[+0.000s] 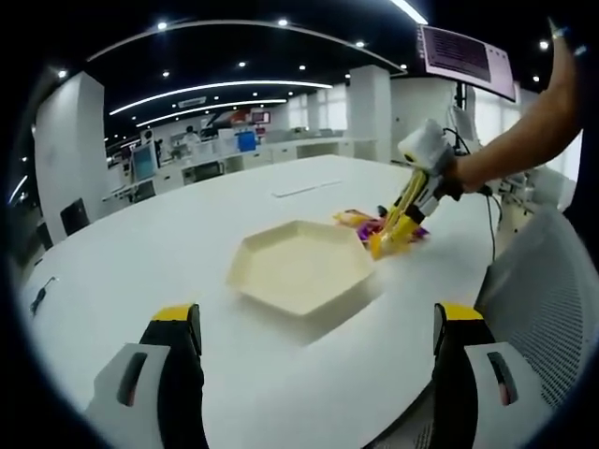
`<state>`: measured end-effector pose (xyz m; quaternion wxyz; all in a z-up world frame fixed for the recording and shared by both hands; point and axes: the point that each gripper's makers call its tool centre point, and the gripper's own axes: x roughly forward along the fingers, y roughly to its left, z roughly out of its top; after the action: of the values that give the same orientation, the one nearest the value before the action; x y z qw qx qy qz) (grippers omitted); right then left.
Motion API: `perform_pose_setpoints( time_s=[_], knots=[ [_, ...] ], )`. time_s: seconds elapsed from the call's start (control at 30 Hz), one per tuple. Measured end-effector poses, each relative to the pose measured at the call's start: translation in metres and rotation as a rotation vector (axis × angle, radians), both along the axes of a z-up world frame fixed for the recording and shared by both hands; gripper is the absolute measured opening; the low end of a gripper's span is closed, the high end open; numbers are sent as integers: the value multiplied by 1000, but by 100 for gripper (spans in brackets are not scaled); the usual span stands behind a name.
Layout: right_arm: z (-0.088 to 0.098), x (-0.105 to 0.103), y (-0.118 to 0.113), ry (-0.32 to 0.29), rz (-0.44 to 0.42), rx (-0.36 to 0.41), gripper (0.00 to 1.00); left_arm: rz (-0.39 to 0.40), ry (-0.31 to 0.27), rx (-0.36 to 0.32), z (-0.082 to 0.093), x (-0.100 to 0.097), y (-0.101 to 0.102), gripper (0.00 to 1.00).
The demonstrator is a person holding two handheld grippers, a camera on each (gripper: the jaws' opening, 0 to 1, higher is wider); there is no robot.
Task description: Place the target food into the container with the food tongs after gripping and lifting it, then release it inside without dropping or visibly crushing the food.
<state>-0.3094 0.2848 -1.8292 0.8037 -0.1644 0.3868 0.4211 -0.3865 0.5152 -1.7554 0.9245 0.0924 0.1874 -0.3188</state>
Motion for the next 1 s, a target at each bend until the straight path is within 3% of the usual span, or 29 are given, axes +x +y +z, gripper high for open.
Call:
perform_pose_setpoints(
  time_s=[0.2, 0.27, 0.3, 0.5, 0.77, 0.87, 0.93, 1.0],
  knots=[
    [8, 0, -4, -1, -2, 28, 21, 9, -6, 40, -3, 0, 3, 99],
    [14, 0, -5, 0, -3, 39, 22, 3, 8, 23, -3, -1, 0, 99],
    [16, 0, -5, 2, -2, 45, 22, -11, 42, -26, -3, -5, -6, 99],
    [30, -1, -4, 29, 23, 74, 22, -29, 27, -21, 1, -8, -8, 99],
    [57, 7, -8, 5, 60, 81, 23, 7, 28, 42, -6, -4, 1, 99],
    [67, 11, -9, -7, 78, 91, 23, -24, 25, 73, -11, -9, -2, 99],
    [72, 15, -10, -15, 86, 88, 23, -16, 58, 72, -16, -11, 1, 99],
    [77, 18, -12, -16, 90, 94, 23, 2, 54, 70, -14, -8, 4, 100]
  ],
)
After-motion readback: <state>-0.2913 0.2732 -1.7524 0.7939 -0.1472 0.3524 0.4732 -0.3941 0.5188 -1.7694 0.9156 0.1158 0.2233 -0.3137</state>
